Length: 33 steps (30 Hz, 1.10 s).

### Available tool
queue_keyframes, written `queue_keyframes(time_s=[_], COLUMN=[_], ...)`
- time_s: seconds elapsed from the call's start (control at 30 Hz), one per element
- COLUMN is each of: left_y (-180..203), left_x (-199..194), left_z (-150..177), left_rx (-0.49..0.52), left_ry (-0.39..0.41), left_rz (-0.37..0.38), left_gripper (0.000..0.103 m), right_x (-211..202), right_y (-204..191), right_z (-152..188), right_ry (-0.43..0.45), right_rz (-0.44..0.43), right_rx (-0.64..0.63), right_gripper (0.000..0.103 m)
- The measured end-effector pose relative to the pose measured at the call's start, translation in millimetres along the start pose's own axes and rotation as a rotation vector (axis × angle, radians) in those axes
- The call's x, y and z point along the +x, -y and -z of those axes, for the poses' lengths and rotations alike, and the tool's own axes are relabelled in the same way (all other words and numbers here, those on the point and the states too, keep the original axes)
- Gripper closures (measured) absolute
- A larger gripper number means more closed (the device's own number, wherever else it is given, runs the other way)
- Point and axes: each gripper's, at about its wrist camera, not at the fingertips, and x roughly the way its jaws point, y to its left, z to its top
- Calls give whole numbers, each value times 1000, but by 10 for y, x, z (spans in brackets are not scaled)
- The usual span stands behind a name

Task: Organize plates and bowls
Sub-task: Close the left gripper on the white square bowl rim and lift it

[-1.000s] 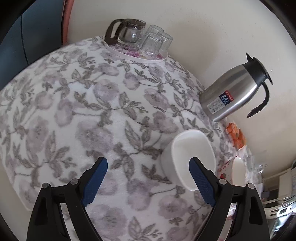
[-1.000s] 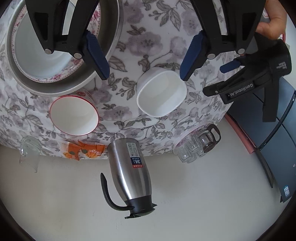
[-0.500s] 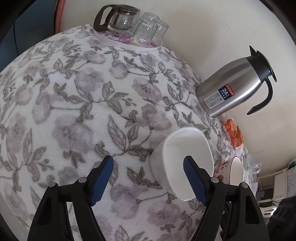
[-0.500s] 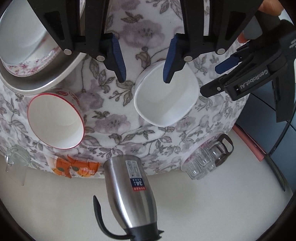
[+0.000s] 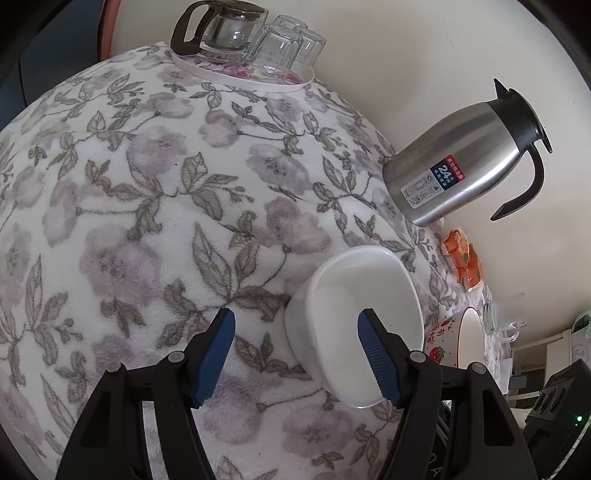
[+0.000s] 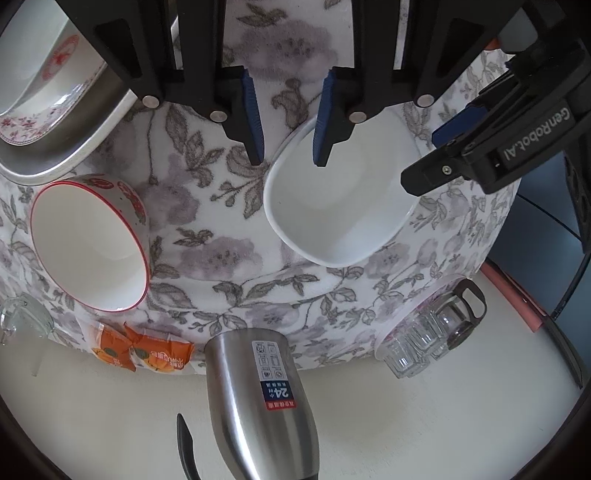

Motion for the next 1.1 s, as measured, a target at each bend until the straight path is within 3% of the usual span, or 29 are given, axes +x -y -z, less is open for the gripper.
queue_keyframes(time_s=[0.13,0.2,0.33,0.5,0.67,0.8,1.1], left_y=[3,11,24,3,-18,-14,-4], left_x=[36,74,132,162,193,192,118], left_z=[0,9,40,52,60,63,55], left_rx=[0,-1,0,-7,-20,-30,-5], left_ry=[0,-11,-24,-25,-18,-15,-15], left_rz=[2,2,2,-3,-4,31,28], left_gripper=[34,45,50,68,75,88,90], right_x=[28,26,14,7,5,-6,-129], right_y=[-2,-2,11,40,56,50,25], right_z=[14,19,31,59,96,110,120], right_ry=[-3,-4,-7,-8,-9,-4,16], right_rz=[-11,-13,-19,-25,-29,-37,-53], right_rx=[3,6,7,13,10,6,-2], right_gripper=[79,79,81,82,83,83,84])
